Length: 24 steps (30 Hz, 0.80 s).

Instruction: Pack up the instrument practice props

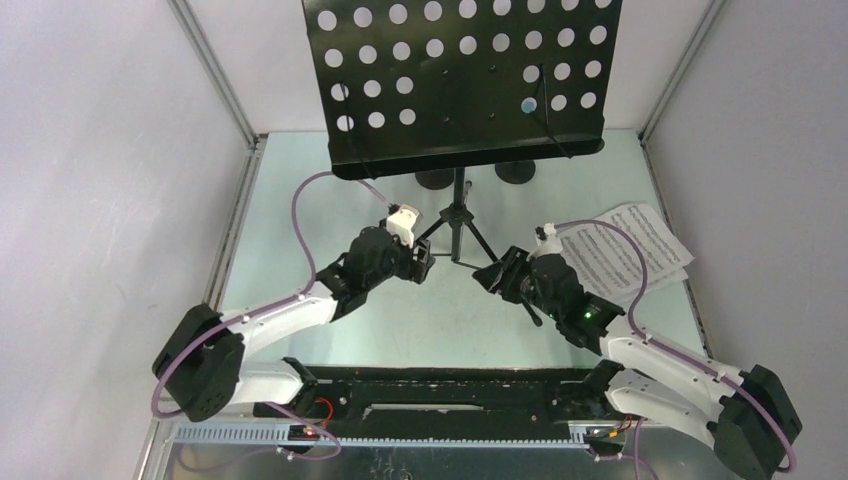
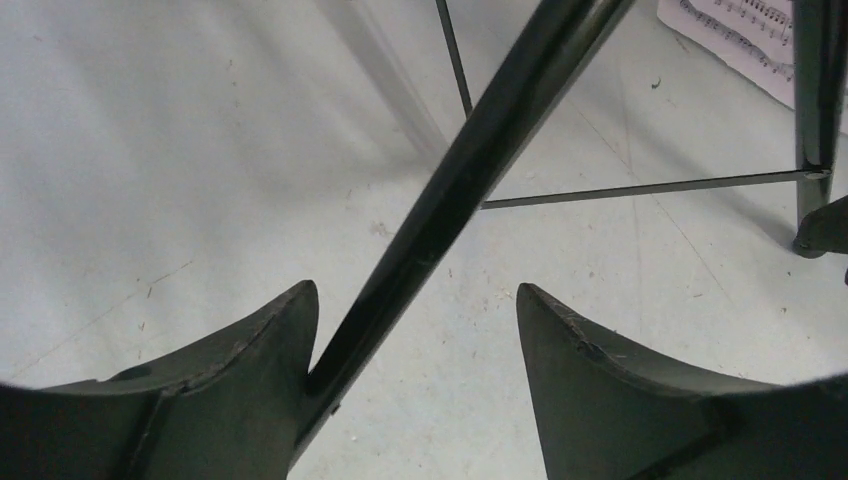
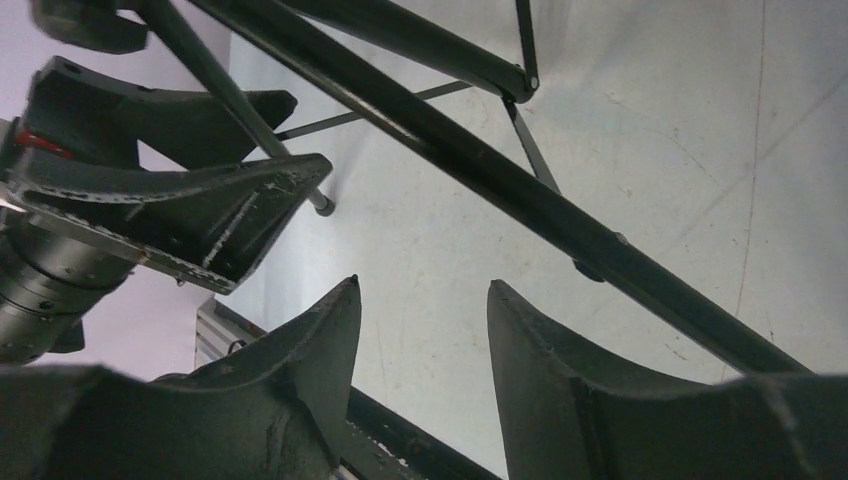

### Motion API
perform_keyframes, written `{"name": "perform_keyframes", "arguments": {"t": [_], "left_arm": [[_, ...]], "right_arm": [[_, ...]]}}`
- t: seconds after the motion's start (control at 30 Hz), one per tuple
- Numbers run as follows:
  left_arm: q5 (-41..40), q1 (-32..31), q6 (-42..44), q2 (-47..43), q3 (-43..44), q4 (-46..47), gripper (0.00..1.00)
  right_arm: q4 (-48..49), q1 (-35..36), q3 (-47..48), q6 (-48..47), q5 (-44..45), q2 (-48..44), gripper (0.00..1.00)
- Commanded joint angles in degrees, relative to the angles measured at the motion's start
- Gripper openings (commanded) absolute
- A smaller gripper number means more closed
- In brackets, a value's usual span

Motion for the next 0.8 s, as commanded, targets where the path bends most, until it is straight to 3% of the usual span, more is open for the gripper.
{"name": "perform_keyframes", "arguments": {"t": [0.0, 0.3, 0.4, 0.57, 0.77], "left_arm": [[6.7, 0.3, 3.8, 3.4, 5.1, 1.0, 0.68], [6.3, 0.3, 2.1, 0.6, 3.6, -1.6, 0.38], [8.6, 0.2, -0.2, -1.6, 0.4, -1.1, 0.17], [9.1, -2.2, -3.6, -5.6, -6.1, 1.4, 0.08], [3.6, -7.2, -7.2, -12.3, -12.4, 0.7, 0.01]], "right_arm": [[1.2, -1.9, 0.2, 2.3, -1.0, 1.7, 0.57], [1.0, -6.3, 0.2, 1.3, -1.7, 3.2, 0.54], [1.4, -8.9, 0.3, 0.1, -3.4, 4.5, 0.54], [1.6, -10.8, 1.9, -3.0, -4.8, 7.9, 0.53], [3.5, -10.8, 4.8, -8.0, -8.4, 12.0, 0.53]]}}
